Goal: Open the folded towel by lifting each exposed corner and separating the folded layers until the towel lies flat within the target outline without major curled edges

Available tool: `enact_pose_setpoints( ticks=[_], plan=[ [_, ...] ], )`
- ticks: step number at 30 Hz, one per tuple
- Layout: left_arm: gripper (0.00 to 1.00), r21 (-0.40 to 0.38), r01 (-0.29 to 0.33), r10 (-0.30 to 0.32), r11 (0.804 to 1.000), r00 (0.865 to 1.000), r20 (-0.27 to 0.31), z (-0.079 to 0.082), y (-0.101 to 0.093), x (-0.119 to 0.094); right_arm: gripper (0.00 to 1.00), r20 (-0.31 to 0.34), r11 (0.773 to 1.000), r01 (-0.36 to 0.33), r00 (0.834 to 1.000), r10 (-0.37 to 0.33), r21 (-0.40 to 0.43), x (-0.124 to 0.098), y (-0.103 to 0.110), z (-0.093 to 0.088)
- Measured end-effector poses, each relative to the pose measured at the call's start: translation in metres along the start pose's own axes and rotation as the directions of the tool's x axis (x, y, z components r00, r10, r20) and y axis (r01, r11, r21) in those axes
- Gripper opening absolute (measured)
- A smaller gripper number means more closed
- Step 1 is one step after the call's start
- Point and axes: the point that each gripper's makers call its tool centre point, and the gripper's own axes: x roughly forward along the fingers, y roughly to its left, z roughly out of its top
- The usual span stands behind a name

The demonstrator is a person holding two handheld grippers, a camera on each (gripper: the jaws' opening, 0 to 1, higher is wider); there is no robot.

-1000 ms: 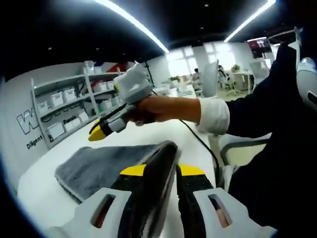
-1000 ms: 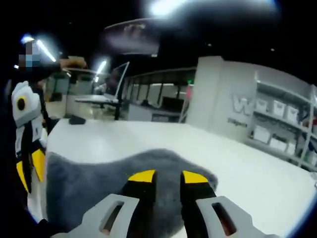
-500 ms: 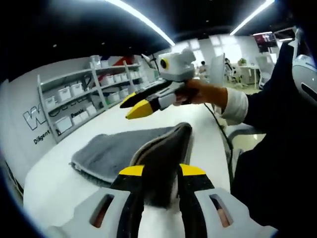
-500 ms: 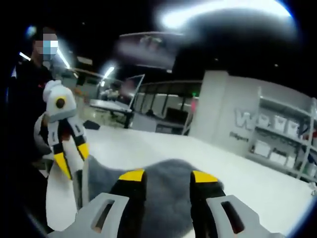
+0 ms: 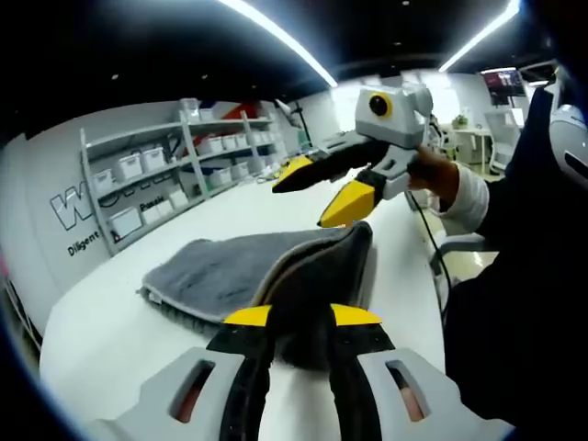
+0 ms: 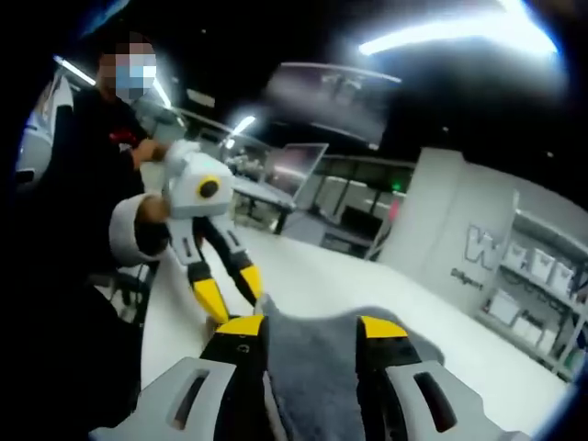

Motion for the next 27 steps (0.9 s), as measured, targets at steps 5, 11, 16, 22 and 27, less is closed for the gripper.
enact_pose_setpoints(
  ticks=[5, 11, 16, 22, 27],
  plan=[
    [0.18, -0.036, -0.006, 0.006, 0.999, 1.000, 0.012, -0.002, 0.004, 0.001, 0.34, -0.070, 0.989, -0.016, 0.998, 0.006, -0.147, 0.006, 0.019, -0.006],
    [0.18, -0.033, -0.020, 0.020, 0.999, 1.000, 0.001, -0.006, 0.006, 0.005, 0.35, -0.100, 0.971, -0.068, 0.994, 0.046, -0.227, 0.013, 0.048, -0.004],
    [0.17, -0.048, -0.031, 0.032, 0.998, 0.999, 0.011, -0.005, 0.010, 0.005, 0.34, -0.145, 0.953, -0.072, 0.989, 0.031, -0.293, 0.023, 0.058, -0.009],
    [0.17, -0.055, -0.045, 0.046, 0.997, 0.999, 0.018, -0.003, 0.014, 0.000, 0.29, -0.204, 0.928, -0.030, 0.978, -0.050, -0.371, 0.031, 0.057, -0.020],
    [0.17, -0.058, -0.045, 0.046, 0.997, 0.999, 0.018, -0.004, 0.014, -0.001, 0.19, -0.221, 0.905, -0.005, 0.970, -0.099, -0.425, 0.035, 0.057, -0.025]
  ],
)
